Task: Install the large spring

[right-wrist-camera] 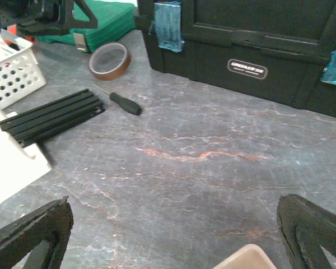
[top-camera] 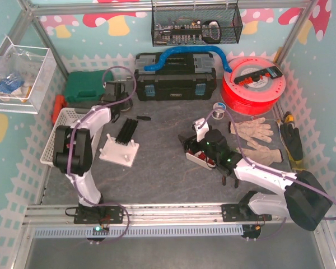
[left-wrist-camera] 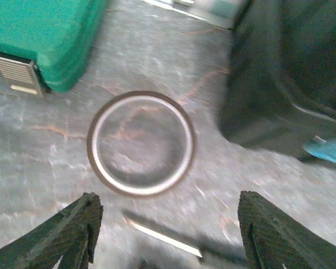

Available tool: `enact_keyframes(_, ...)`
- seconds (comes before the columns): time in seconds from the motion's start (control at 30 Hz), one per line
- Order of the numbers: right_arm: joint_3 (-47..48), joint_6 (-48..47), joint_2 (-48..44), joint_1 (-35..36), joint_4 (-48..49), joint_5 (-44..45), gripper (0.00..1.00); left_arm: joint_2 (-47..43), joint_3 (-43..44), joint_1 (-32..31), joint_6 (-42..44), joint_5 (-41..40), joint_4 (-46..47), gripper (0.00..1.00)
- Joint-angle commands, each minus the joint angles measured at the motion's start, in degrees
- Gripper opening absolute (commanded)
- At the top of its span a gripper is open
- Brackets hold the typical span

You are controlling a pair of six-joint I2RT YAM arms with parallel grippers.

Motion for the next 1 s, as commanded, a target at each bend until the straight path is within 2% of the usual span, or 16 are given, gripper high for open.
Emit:
enact_keyframes(0.0,-0.1,-1.1,-1.0,0.5,2.4,-7.9,0.99,-8.7,-6.3,-2.7,1.1,6.1,-3.0,0.7)
enact_keyframes(0.13,-0.2,-1.3,-1.1,0.5,5.4,-19.0,0.99,-14.0,-10.2,-5.4,4.1,7.8,-6.6,0.78)
enact_keyframes(0.23,-0.1,-0.7,-1.2,0.5,6.3,-22.8,0.99,-15.8,-11.0,-7.2,6.1,6.7,-10.4,0.88)
enact_keyframes(0.43,-1.3,-0.5,-3.5,0.5,6.5,-20.3,0.99,-12.9,-10.5,-7.4,10.0,1.5,-16.4,0.89)
enact_keyframes(0.67,-1.3,-0.8,-4.2,0.6,5.8,-18.4,0.99,-7.4,-8.8,-5.0,12.4,7.1,-18.7,0.84)
enact_keyframes(0.77,-1.7,-0.8,-4.8,0.6,6.0,-17.5,0.99,-6.2,-8.3,-3.6,12.9,6.4,-18.7,0.87)
enact_keyframes(0.97,-2.0,-0.9,-4.9,0.6,6.0,-16.0,0.99,-5.6,-7.1,-2.1,14.2,10.1,-18.8,0.91)
